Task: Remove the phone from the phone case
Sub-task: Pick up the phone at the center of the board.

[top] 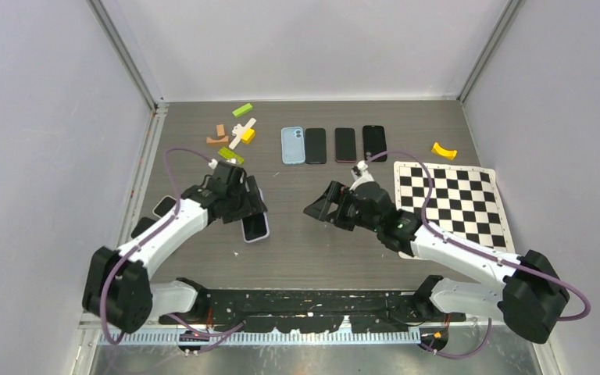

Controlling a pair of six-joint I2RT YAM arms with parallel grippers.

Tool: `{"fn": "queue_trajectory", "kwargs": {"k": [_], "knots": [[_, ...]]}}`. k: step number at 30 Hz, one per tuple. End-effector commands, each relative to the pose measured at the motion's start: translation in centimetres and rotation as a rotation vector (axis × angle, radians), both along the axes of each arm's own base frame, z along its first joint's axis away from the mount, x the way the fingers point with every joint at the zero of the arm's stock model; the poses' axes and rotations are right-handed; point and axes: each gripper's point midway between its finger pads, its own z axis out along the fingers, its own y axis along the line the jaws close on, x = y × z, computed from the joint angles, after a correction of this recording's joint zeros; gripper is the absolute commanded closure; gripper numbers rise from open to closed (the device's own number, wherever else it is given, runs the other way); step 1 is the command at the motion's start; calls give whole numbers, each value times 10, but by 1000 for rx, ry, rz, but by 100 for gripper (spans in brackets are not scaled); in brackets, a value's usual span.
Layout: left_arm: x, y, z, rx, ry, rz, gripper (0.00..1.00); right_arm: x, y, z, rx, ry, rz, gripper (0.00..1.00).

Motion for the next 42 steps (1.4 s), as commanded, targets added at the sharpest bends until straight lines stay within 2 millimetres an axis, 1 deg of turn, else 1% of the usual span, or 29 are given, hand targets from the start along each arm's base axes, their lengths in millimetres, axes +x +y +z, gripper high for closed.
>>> {"fn": "queue_trajectory", "kwargs": {"k": [1,2,3,4,5,6,7,8,9,10,11,13,16,19,22,24,26,27,28,30,33,34,35,36,38,39,40,41,42], "knots": [[7,-48,64,-312,-149,-64,100,-17,27,26,25,-97,32,12],[5,-54,72,-352,-157,-79,100,-22,37,31,34,-125,71,13],[3,-60,79,-391,-163,-95,100,-37,55,36,36,-136,133,13],[1,-63,85,-414,-168,-102,100,-45,62,35,12,-160,172,13],[-1,-65,92,-435,-177,-110,100,-54,78,40,-6,-178,199,13],[-3,-65,97,-450,-184,-113,100,-59,82,37,-44,-186,209,12],[-5,-66,103,-463,-196,-115,100,-63,91,37,-77,-202,205,12],[-7,-66,109,-475,-209,-118,100,-64,94,36,-94,-208,202,12],[-10,-65,114,-483,-221,-122,100,-64,101,34,-107,-217,195,12],[-13,-63,118,-485,-229,-124,100,-63,108,41,-77,-235,192,12],[-15,-62,121,-483,-238,-125,100,-61,116,44,-65,-246,193,12],[-19,-59,126,-483,-251,-129,100,-56,124,42,-88,-243,182,12],[-26,-58,132,-498,-255,-140,100,-45,126,34,-147,-234,137,13],[-32,-59,138,-522,-258,-150,100,-37,132,45,-96,-263,94,15],[-32,-58,141,-532,-270,-135,100,-32,134,54,-68,-298,71,16],[-32,-58,142,-527,-274,-137,100,-28,134,60,-50,-314,50,20],[-31,-57,143,-517,-274,-138,100,-26,133,64,-28,-319,31,26],[-31,-56,142,-514,-272,-138,100,-26,133,65,-11,-318,24,33],[-31,-56,142,-512,-274,-138,100,-27,134,66,1,-317,28,37],[-30,-56,143,-512,-277,-137,100,-29,137,67,18,-312,37,52],[-30,-59,147,-524,-282,-147,98,-30,140,69,34,-297,44,66],[-30,-59,149,-527,-283,-150,95,-31,140,70,40,-294,43,74],[-30,-60,150,-531,-286,-154,91,-31,139,71,41,-294,42,77],[-31,-61,153,-537,-291,-159,80,-30,138,71,43,-293,39,87],[-32,-64,161,-549,-319,-204,52,-31,135,75,53,-296,44,98],[-34,-67,167,-556,-339,-244,34,-31,133,82,70,-299,57,98],[-36,-68,174,-557,-364,-282,20,-32,132,86,71,-311,74,99],[-37,-68,180,-548,-390,-313,9,-34,129,96,93,-319,97,99],[-36,-67,189,-532,-425,-333,1,-34,125,99,87,-327,107,99]]}}
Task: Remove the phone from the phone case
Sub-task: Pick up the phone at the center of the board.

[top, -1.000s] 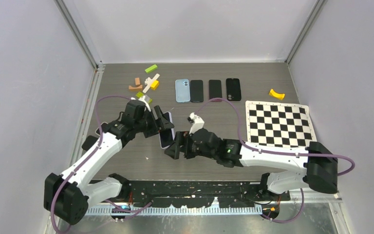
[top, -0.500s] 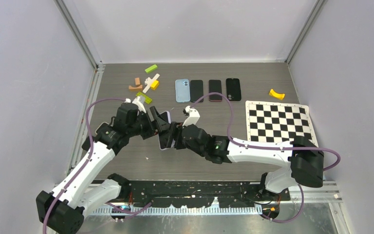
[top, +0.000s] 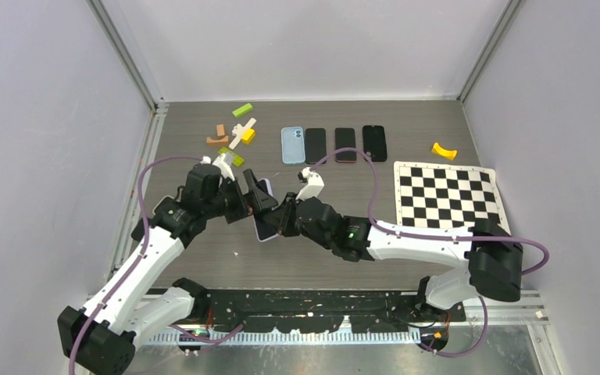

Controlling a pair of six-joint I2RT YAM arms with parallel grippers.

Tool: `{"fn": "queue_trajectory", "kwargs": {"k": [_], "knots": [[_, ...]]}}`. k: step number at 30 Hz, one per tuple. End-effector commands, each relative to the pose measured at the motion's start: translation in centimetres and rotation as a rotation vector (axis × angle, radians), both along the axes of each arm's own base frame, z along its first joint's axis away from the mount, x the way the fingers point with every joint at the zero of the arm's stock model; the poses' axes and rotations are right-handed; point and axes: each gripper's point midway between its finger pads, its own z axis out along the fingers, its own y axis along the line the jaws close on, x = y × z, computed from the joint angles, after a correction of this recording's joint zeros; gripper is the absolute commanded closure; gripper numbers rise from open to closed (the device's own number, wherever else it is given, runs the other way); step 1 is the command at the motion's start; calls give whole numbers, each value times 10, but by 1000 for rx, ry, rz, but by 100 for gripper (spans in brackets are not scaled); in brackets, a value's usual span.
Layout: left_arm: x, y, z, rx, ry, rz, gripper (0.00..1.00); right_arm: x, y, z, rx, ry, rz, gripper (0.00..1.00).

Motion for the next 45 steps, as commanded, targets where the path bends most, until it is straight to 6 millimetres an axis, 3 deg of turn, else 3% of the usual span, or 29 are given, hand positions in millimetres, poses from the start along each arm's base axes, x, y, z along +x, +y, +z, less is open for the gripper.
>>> {"fn": "queue_trajectory", "kwargs": {"k": [1,7,12,18,23,26,30,35,37,42,45], "knots": [[0,-13,73,-56,-267,-151,1,-3,-10,75,168,-81,75,99],[2,-8,132,-60,-507,-168,0,3,-49,130,323,-128,144,99],[-7,-21,171,-144,-608,-251,0,-14,-65,178,436,-214,248,99],[-23,-43,202,-295,-650,-393,0,-27,-72,211,511,-277,303,99],[-18,-53,201,-342,-603,-428,0,-46,-66,235,588,-326,423,99],[-19,-59,210,-447,-572,-467,0,-51,-65,239,598,-330,454,99],[-23,-62,231,-595,-570,-520,9,-51,-67,242,599,-328,454,99],[-25,-62,246,-710,-533,-557,36,-48,-73,243,606,-325,434,100],[-26,-61,248,-731,-535,-560,37,-42,-76,244,622,-317,407,100],[-27,-57,248,-736,-552,-551,30,-28,-86,250,700,-318,356,100],[-26,-56,246,-734,-551,-545,37,-22,-88,249,728,-298,340,99]]}}
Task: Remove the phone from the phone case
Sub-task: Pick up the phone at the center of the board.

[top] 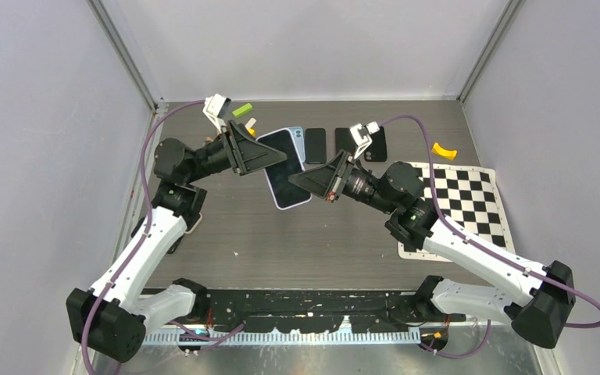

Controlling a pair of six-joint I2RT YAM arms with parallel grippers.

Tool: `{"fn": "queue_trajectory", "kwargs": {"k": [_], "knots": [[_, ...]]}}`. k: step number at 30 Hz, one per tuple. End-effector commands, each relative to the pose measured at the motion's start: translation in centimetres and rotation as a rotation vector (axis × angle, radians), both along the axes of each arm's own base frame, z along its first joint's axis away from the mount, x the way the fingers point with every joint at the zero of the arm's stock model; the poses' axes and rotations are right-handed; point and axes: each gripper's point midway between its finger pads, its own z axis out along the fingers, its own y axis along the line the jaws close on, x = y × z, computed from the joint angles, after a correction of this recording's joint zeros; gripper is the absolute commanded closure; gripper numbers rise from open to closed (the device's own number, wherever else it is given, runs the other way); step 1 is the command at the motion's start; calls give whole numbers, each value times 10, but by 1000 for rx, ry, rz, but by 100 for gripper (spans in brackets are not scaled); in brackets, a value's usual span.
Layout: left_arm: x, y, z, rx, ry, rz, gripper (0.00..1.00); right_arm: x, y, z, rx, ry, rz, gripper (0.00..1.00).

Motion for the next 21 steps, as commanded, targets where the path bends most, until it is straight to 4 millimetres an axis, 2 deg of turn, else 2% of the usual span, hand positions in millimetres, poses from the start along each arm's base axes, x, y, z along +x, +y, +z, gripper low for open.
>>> {"fn": "queue_trajectory", "kwargs": {"k": [1,4,11,14,16,19,20,21], "knots": [[-13,6,15,-35,-77,-20,41,-4,-18,57,207,-88,0,99],[-11,5,14,-31,-75,-25,50,-3,-13,56,208,-74,29,100],[-10,3,12,-18,-63,-51,50,-1,-2,53,184,-75,82,99],[-9,2,12,-16,-61,-53,56,3,3,51,163,-70,91,99],[-9,2,11,-7,-62,-55,68,5,4,49,157,-71,95,99],[-7,1,7,13,-56,-54,97,5,6,48,149,-81,105,99],[-5,1,6,16,-54,-52,100,6,8,47,146,-85,111,99],[-5,1,6,17,-58,-48,100,6,8,46,142,-92,112,95]]}}
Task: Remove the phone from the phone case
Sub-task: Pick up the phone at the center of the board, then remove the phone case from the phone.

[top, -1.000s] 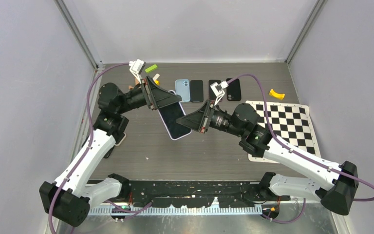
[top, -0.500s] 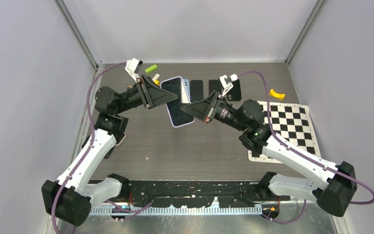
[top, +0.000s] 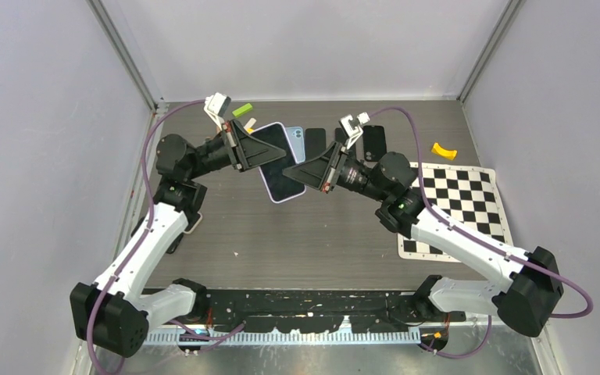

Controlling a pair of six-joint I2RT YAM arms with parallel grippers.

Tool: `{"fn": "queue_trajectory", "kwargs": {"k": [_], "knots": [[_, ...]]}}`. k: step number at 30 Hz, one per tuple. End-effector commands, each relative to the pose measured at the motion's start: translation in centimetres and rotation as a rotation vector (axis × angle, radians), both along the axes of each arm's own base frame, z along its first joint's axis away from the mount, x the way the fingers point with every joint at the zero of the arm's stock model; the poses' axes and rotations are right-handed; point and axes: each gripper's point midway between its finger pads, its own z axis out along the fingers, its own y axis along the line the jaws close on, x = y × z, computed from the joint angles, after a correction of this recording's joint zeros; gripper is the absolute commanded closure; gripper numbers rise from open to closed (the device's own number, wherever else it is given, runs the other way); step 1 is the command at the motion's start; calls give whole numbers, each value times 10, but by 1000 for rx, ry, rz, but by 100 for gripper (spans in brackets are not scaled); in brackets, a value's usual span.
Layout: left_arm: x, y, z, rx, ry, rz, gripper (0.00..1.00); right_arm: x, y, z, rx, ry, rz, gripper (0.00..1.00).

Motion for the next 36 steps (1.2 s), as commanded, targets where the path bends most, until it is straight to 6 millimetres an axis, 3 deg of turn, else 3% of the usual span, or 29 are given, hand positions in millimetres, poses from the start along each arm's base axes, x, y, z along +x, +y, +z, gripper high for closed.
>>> {"fn": "queue_trajectory", "kwargs": {"k": [1,3,4,5,7,12,16,19,25,29,30,32,36], "knots": [[-14,0,16,0,-99,-38,100,-7,-3,37,82,-104,35,88],[-10,0,17,1,-102,-16,100,-8,-5,34,82,-127,25,53],[-7,1,19,0,-105,0,100,-7,-5,24,67,-135,14,22],[-4,1,21,-4,-102,20,100,-7,-9,25,69,-157,-13,6],[3,4,27,-21,-94,71,100,-6,-14,16,46,-168,-40,1],[22,13,39,-55,-51,217,100,-16,-10,1,27,-166,-35,4],[28,21,44,-72,-25,299,100,-35,10,-5,3,-217,-9,24],[28,25,44,-84,7,329,100,-35,19,-6,-33,-243,-53,42],[24,32,49,-120,32,359,100,-24,19,-3,32,-227,-143,57],[23,30,49,-139,53,342,100,-25,16,2,95,-244,-152,53],[23,30,50,-142,57,340,100,-26,15,3,110,-254,-153,45],[23,31,51,-146,59,339,100,-28,12,4,125,-267,-156,37],[23,31,52,-153,60,343,100,-28,9,7,134,-267,-163,43]]}}
